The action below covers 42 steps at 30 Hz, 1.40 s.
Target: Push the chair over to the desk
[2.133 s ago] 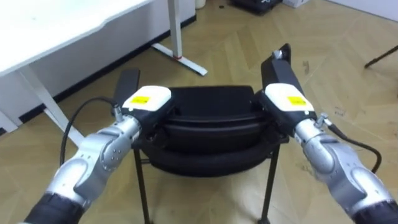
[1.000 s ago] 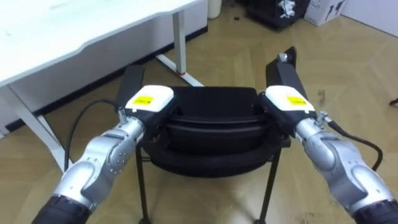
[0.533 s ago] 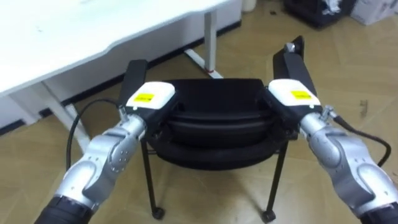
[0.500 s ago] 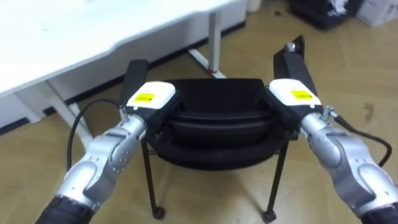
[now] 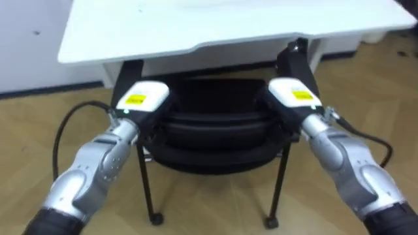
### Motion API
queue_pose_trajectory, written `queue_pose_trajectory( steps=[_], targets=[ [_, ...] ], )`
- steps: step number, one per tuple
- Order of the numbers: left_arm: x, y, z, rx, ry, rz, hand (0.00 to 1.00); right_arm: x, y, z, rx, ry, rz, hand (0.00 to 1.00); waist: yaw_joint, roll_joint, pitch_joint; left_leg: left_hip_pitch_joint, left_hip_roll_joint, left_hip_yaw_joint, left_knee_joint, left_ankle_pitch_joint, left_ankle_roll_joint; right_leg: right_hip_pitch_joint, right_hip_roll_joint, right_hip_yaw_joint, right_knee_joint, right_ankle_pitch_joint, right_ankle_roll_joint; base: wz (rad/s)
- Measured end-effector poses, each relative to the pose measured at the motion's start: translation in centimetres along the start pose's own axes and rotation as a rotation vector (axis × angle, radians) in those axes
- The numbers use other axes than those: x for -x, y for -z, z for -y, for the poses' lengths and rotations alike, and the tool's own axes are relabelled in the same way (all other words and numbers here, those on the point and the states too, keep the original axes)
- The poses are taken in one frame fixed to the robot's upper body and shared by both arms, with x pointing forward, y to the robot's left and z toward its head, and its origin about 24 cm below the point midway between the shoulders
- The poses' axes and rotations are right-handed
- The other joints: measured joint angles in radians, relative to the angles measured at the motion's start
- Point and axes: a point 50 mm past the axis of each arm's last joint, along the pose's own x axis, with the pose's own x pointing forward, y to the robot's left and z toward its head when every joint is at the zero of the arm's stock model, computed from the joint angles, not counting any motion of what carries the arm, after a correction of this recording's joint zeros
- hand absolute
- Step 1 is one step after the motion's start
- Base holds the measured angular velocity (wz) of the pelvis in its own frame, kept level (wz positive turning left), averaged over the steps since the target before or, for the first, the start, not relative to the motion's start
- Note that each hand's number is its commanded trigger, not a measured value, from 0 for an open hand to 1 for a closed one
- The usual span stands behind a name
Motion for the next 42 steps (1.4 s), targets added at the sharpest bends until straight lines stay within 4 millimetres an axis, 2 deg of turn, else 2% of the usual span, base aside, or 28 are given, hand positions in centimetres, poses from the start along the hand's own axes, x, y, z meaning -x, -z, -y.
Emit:
queue_pose_trajectory(
  steps=[1,3,6,9,14,16,18,20,22,25,27,29,30,31,32,33,34,36,40,42],
  targets=[
    [0.0,-0.2,-0.1,-0.009,-0.008,0.005,1.00,0.0,0.1,0.2,0.004,-0.004,-0.004,1.00,0.010,-0.002,0.0001,0.004,0.009,-0.001,-0.033,0.014,-0.013,0.015,0.014,-0.011,-0.024,0.000,0.000,0.65],
    [0.0,-0.1,-0.2,-0.010,-0.004,-0.003,1.00,0.0,0.0,0.1,0.003,-0.016,-0.001,1.00,0.028,0.002,-0.0009,0.025,0.012,-0.015,-0.075,0.025,-0.019,0.045,0.027,-0.020,-0.061,0.005,0.000,0.25],
    [0.1,0.2,-0.3,-0.008,-0.006,-0.005,1.00,0.1,-0.2,0.5,-0.004,-0.037,0.017,1.00,0.025,0.003,-0.0007,0.073,0.014,-0.024,-0.121,0.034,-0.018,0.110,0.026,-0.047,-0.102,0.003,0.004,0.21],
    [0.3,0.3,-0.1,-0.008,-0.002,-0.006,1.00,0.1,-0.2,0.3,-0.014,-0.052,0.017,1.00,0.018,0.001,0.0007,0.107,0.013,-0.017,-0.148,0.036,-0.016,0.135,0.025,-0.039,-0.111,-0.006,0.010,0.01],
    [0.3,0.1,0.1,-0.020,0.000,-0.002,1.00,0.3,-0.1,0.0,-0.004,-0.057,0.011,1.00,0.010,-0.007,0.0050,0.107,0.021,-0.015,-0.132,0.035,-0.016,0.151,0.026,-0.060,-0.116,-0.018,0.005,0.11],
    [0.4,0.1,0.2,-0.027,0.006,0.006,1.00,0.5,-0.1,-0.6,-0.015,-0.064,0.008,1.00,-0.007,-0.021,0.0128,0.104,0.035,0.040,-0.105,0.035,-0.017,0.178,0.027,-0.089,-0.114,-0.037,-0.002,0.37],
    [0.5,0.2,0.3,-0.037,0.008,0.012,1.00,0.7,-0.1,-0.9,-0.026,-0.067,0.012,1.00,-0.015,-0.030,0.0149,0.096,0.050,0.081,-0.077,0.034,-0.019,0.183,0.030,-0.108,-0.103,-0.053,-0.012,0.37],
    [0.5,0.4,0.2,-0.044,0.007,0.010,1.00,0.7,-0.1,-1.1,-0.037,-0.057,0.017,1.00,-0.036,-0.031,0.0149,0.067,0.064,0.094,-0.033,0.033,-0.020,0.190,0.035,-0.142,-0.097,-0.063,-0.023,0.41],
    [0.6,0.5,0.5,-0.042,0.019,0.005,1.00,0.8,-0.1,-1.5,-0.048,-0.063,0.017,1.00,-0.040,-0.031,0.0146,0.056,0.090,0.144,0.011,0.033,-0.020,0.208,0.049,-0.158,-0.100,-0.075,-0.040,0.22],
    [0.7,0.5,0.6,-0.038,0.022,0.002,1.00,0.8,-0.1,-1.5,-0.048,-0.064,0.017,1.00,-0.032,-0.026,0.0122,0.040,0.116,0.157,0.054,0.033,-0.020,0.209,0.063,-0.162,-0.095,-0.088,-0.061,0.02],
    [0.7,0.4,0.8,-0.030,0.024,-0.002,1.00,0.8,0.0,-1.4,-0.043,-0.062,0.016,1.00,-0.030,-0.018,0.0088,0.015,0.122,0.156,0.098,0.035,-0.020,0.212,0.071,-0.158,-0.093,-0.093,-0.070,-0.07],
    [0.8,0.1,1.5,-0.011,0.033,-0.007,1.00,0.9,0.2,-1.3,-0.026,-0.067,0.017,1.00,-0.012,-0.008,0.0057,-0.002,0.077,0.141,0.094,0.024,-0.011,0.221,0.068,-0.121,-0.098,-0.094,-0.071,-0.37],
    [0.9,0.0,1.7,-0.001,0.038,-0.001,1.00,1.0,0.5,-1.2,-0.013,-0.067,0.017,1.00,0.001,-0.003,0.0063,-0.016,0.023,0.143,0.022,0.028,0.001,0.219,0.064,-0.096,-0.097,-0.096,-0.067,-0.74],
    [0.9,-0.2,1.9,0.010,0.040,0.005,1.00,1.1,0.7,-1.1,-0.010,-0.070,0.015,1.00,0.034,0.007,0.0043,-0.024,-0.018,0.142,-0.061,0.082,0.043,0.213,0.065,-0.056,-0.087,-0.100,-0.060,-0.93],
    [1.0,-0.2,2.0,0.014,0.042,0.005,1.00,1.1,0.7,-1.2,-0.010,-0.072,0.015,1.00,0.056,0.007,0.0040,-0.019,-0.033,0.140,-0.084,0.123,0.060,0.212,0.066,-0.030,-0.080,-0.102,-0.056,-0.94],
    [1.1,-0.1,2.2,0.014,0.044,0.006,1.00,1.2,0.7,-1.5,-0.017,-0.070,0.013,1.00,0.065,0.000,0.0004,0.009,-0.043,0.153,-0.112,0.133,0.070,0.216,0.061,-0.006,-0.085,-0.107,-0.046,-0.56],
    [1.1,-0.1,2.1,0.013,0.034,0.004,1.00,1.2,0.6,-1.3,-0.015,-0.062,0.019,1.00,0.061,-0.001,0.0010,0.023,-0.048,0.166,-0.132,0.139,0.078,0.217,0.060,-0.002,-0.102,-0.102,-0.037,-0.33],
    [1.2,0.1,1.7,0.006,0.021,0.002,1.00,1.2,0.4,-1.1,-0.009,-0.050,0.030,1.00,0.055,0.000,0.0007,0.029,-0.056,0.173,-0.148,0.140,0.084,0.216,0.057,0.014,-0.121,-0.095,-0.030,-0.16],
    [1.2,0.1,1.1,0.007,-0.005,0.001,1.00,1.0,0.2,-0.3,0.006,-0.025,0.041,1.00,0.036,0.000,0.0006,0.029,-0.064,0.196,-0.156,0.129,0.099,0.205,0.056,0.087,-0.134,-0.091,-0.022,-0.15],
    [1.1,0.1,0.9,0.005,-0.011,0.001,1.00,1.0,0.1,0.0,0.011,-0.018,0.042,1.00,0.018,-0.001,0.0003,0.029,-0.070,0.197,-0.158,0.127,0.103,0.204,0.052,0.107,-0.134,-0.093,-0.017,-0.02]
  ],
)
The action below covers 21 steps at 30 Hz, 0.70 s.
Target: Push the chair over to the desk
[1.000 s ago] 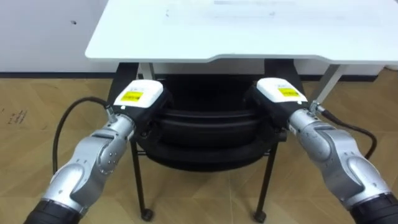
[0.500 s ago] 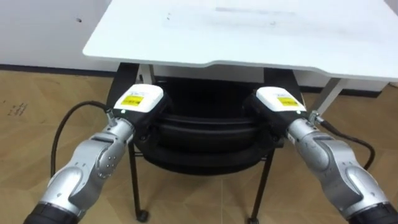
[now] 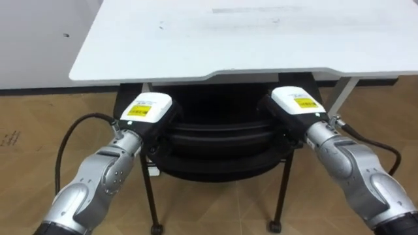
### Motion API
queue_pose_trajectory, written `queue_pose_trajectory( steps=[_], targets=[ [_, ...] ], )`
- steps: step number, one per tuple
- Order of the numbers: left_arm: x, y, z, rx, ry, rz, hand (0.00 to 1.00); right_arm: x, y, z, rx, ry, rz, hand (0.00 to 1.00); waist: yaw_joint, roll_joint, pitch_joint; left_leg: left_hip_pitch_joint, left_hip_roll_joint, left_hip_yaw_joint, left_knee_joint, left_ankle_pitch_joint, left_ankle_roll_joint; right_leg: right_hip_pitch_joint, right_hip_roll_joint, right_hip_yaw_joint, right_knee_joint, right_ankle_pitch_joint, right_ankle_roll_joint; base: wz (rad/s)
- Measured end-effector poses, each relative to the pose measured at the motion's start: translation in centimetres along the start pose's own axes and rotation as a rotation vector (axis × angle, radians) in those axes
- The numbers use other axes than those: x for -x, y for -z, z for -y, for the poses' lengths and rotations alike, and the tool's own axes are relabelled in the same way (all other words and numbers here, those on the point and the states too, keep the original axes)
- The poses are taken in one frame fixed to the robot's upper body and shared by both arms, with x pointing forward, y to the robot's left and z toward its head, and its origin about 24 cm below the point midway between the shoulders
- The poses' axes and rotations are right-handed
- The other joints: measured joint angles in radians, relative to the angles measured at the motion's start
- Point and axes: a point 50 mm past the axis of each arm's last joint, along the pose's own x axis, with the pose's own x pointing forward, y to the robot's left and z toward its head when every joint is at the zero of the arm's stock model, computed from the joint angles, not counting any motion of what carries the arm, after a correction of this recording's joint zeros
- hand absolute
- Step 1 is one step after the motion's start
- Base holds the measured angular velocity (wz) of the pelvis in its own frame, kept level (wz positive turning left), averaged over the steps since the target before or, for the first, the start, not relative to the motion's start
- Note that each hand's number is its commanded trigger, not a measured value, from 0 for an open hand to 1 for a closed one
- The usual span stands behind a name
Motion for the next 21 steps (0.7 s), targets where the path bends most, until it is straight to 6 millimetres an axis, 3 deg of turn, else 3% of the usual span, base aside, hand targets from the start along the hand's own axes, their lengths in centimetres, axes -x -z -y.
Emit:
queue_pose_trajectory(
  steps=[4,12,16,21],
  targets=[
    [-0.06,-0.18,-0.24,0.000,-0.012,0.001,1.00,0.07,-0.04,0.44,0.010,0.010,-0.002,1.00,-0.003,0.000,0.0000,0.007,-0.002,0.025,-0.015,-0.001,0.002,-0.002,-0.004,0.040,-0.019,0.003,0.009,-0.19],
    [-0.13,-0.40,-0.52,0.001,-0.007,0.000,1.00,0.08,0.06,0.51,0.010,0.007,-0.011,1.00,-0.024,-0.005,0.0016,0.023,-0.004,0.047,-0.030,-0.008,0.011,-0.011,-0.006,0.077,-0.015,0.004,0.015,-0.15],
    [-0.15,-0.66,-0.77,-0.009,0.000,0.002,1.00,0.06,0.15,0.64,0.005,0.008,-0.020,1.00,0.001,-0.012,0.0018,0.039,0.003,0.104,-0.045,-0.018,0.020,-0.033,-0.010,0.097,0.006,0.002,0.024,-0.37],
    [-0.06,-0.28,-1.02,-0.013,-0.002,-0.008,1.00,-0.13,-0.31,0.44,-0.002,0.012,-0.013,1.00,0.010,-0.012,0.0018,0.041,0.013,0.137,-0.043,-0.024,0.022,-0.043,-0.007,0.107,-0.003,0.016,0.030,-0.25]
  ],
)
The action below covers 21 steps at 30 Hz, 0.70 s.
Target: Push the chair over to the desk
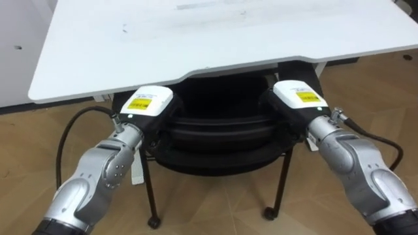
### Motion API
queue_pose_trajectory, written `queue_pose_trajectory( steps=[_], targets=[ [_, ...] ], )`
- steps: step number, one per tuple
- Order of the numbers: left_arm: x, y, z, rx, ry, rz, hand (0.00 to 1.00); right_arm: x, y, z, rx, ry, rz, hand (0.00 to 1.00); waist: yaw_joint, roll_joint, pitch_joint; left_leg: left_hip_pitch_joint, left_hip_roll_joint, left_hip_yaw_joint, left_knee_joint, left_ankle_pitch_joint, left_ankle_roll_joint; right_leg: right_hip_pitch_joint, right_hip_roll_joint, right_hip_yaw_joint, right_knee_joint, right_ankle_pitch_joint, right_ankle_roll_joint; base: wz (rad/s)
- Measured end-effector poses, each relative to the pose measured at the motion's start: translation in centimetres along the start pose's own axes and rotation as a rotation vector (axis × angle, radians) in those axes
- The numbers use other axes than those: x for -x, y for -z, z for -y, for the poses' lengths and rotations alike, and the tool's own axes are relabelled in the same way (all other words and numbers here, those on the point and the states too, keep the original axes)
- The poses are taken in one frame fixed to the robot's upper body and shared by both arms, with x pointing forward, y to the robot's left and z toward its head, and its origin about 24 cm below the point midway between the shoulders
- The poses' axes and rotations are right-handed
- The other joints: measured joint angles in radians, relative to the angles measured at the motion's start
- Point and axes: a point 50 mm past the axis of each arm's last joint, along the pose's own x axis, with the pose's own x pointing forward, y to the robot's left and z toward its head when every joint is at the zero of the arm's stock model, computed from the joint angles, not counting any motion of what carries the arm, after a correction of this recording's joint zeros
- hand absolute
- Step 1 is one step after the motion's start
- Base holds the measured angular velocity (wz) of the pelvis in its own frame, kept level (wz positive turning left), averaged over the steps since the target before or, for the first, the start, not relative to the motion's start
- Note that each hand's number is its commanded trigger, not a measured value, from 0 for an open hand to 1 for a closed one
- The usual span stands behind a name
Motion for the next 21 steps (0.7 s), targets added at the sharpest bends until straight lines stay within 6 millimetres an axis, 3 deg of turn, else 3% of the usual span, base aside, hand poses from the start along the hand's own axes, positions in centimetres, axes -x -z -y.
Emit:
queue_pose_trajectory(
  steps=[11,16,17,18,19,20,21],
  targets=[
    [-0.01,-0.08,0.00,-0.003,-0.003,0.001,1.00,0.04,0.12,-0.10,-0.002,-0.017,-0.006,1.00,0.003,0.001,-0.0002,0.016,0.005,0.004,-0.021,0.000,0.002,0.033,0.003,-0.010,-0.067,0.033,0.005,-0.03],
    [0.01,-0.08,-0.04,-0.006,0.001,-0.002,1.00,0.07,0.12,-0.19,-0.011,-0.023,-0.006,1.00,0.007,-0.002,-0.0015,0.033,0.003,0.007,-0.036,0.000,0.002,0.047,-0.005,-0.063,-0.082,0.039,0.008,-0.01],
    [0.03,-0.09,-0.10,-0.010,0.000,-0.002,0.89,0.07,0.11,-0.17,-0.012,-0.022,-0.005,1.00,0.007,-0.002,-0.0015,0.033,0.004,0.007,-0.037,0.000,0.002,0.048,-0.005,-0.064,-0.085,0.041,0.008,0.00],
    [0.04,-0.12,-0.11,-0.012,-0.001,-0.004,0.18,0.07,0.11,-0.17,-0.013,-0.022,-0.005,0.61,0.007,-0.003,-0.0019,0.034,0.004,0.007,-0.037,0.000,0.002,0.050,-0.005,-0.065,-0.086,0.042,0.008,0.00],
    [0.04,-0.13,-0.11,-0.013,-0.001,-0.006,0.00,0.07,0.11,-0.18,-0.013,-0.023,-0.006,0.30,0.007,-0.003,-0.0019,0.034,0.004,0.007,-0.038,0.000,0.002,0.051,-0.005,-0.065,-0.087,0.042,0.008,0.00],
    [0.03,-0.14,-0.10,-0.014,-0.001,-0.007,0.00,0.07,0.11,-0.18,-0.014,-0.023,-0.006,0.00,0.007,-0.003,-0.0019,0.034,0.004,0.007,-0.038,0.000,0.002,0.051,-0.005,-0.065,-0.087,0.042,0.008,0.00],
    [0.03,-0.15,-0.09,-0.013,-0.001,-0.007,0.00,0.07,0.11,-0.19,-0.014,-0.023,-0.006,0.00,0.007,-0.003,-0.0019,0.035,0.004,0.007,-0.038,0.000,0.002,0.051,-0.005,-0.065,-0.088,0.042,0.008,0.00]
  ],
)
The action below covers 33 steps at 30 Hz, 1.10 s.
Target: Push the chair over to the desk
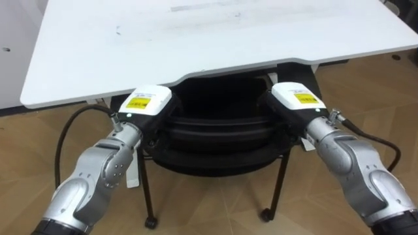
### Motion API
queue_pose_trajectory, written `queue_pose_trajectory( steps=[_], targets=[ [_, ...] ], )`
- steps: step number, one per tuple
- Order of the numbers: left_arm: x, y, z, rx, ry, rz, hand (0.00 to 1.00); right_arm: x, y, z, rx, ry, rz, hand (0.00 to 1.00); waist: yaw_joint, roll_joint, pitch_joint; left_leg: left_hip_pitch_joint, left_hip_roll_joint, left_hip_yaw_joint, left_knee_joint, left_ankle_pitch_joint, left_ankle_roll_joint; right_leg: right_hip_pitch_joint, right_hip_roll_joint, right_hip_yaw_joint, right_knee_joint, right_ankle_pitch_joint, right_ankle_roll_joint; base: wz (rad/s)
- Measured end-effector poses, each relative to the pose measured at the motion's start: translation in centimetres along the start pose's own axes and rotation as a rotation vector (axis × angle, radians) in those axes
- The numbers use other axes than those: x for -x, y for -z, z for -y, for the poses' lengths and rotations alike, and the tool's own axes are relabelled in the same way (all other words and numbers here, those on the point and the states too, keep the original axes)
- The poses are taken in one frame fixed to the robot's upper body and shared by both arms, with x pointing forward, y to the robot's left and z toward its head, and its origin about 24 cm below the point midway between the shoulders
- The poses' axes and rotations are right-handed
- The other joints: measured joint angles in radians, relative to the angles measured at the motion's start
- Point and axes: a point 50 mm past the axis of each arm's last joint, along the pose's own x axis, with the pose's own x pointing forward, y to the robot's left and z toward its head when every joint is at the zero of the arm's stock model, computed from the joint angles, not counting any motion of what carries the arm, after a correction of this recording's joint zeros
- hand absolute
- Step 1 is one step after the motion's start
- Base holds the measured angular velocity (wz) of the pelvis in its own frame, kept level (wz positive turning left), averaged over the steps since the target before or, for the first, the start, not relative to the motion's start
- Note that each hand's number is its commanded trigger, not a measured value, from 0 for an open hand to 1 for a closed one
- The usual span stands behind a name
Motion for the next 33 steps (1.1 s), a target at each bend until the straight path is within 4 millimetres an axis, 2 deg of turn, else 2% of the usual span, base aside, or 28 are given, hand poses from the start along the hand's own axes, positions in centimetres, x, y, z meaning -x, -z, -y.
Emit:
queue_pose_trajectory(
  steps=[3,5,7,9,18,26,28,33],
  targets=[
    [0.0,0.0,0.1,0.011,0.010,-0.015,0.00,0.0,-0.1,0.1,-0.020,-0.010,-0.002,0.00,0.000,-0.001,-0.0007,0.003,0.001,0.000,0.000,0.000,0.000,0.003,0.001,0.000,0.000,0.000,0.000,0.00],
    [-0.1,0.1,0.2,0.024,0.017,-0.032,0.00,-0.2,-0.3,0.0,-0.069,-0.021,-0.012,0.00,-0.003,-0.008,-0.0061,0.009,0.002,0.000,-0.001,0.000,0.000,0.011,0.003,0.000,-0.002,0.001,-0.002,0.00],
    [-0.1,0.1,0.3,0.047,0.039,-0.041,0.00,-0.3,-0.4,-0.1,-0.122,-0.037,-0.023,0.00,-0.007,-0.020,-0.0147,0.018,0.009,0.004,-0.002,-0.001,-0.002,0.025,0.008,-0.001,-0.018,0.011,-0.003,-0.02],
    [-0.1,0.2,0.3,0.073,0.040,-0.047,0.00,-0.2,-0.6,0.4,-0.135,-0.028,-0.019,0.00,-0.011,-0.020,-0.0151,0.018,0.013,0.008,-0.002,-0.001,-0.002,0.027,0.012,-0.008,-0.028,0.023,-0.004,-0.10],
    [-0.1,0.4,0.2,0.080,0.046,-0.058,0.00,-0.1,-0.4,0.9,-0.171,-0.013,-0.028,0.00,-0.023,-0.015,-0.0117,0.035,0.013,0.005,-0.004,-0.001,-0.002,0.058,0.010,-0.028,-0.049,0.034,-0.003,0.00],
    [-0.1,0.3,0.1,0.083,0.043,-0.056,0.00,-0.2,-0.6,0.8,-0.190,-0.015,-0.028,0.00,-0.024,-0.001,-0.0030,0.038,0.013,0.005,-0.010,-0.002,-0.003,0.056,0.010,-0.032,-0.050,0.034,-0.003,0.00],
    [-0.1,0.3,0.1,0.084,0.039,-0.054,0.00,-0.4,-0.8,1.3,-0.189,-0.004,-0.019,0.00,-0.024,0.005,0.0004,0.038,0.013,0.005,-0.010,-0.002,-0.003,0.056,0.009,-0.038,-0.049,0.034,-0.003,0.00],
    [0.0,0.4,-1.4,0.055,0.002,-0.037,0.00,-0.4,-0.4,2.5,-0.171,0.027,-0.027,0.00,-0.026,0.008,0.0016,0.028,0.013,0.003,-0.005,-0.002,-0.003,0.050,0.008,-0.052,-0.049,0.034,-0.003,0.00]
  ],
)
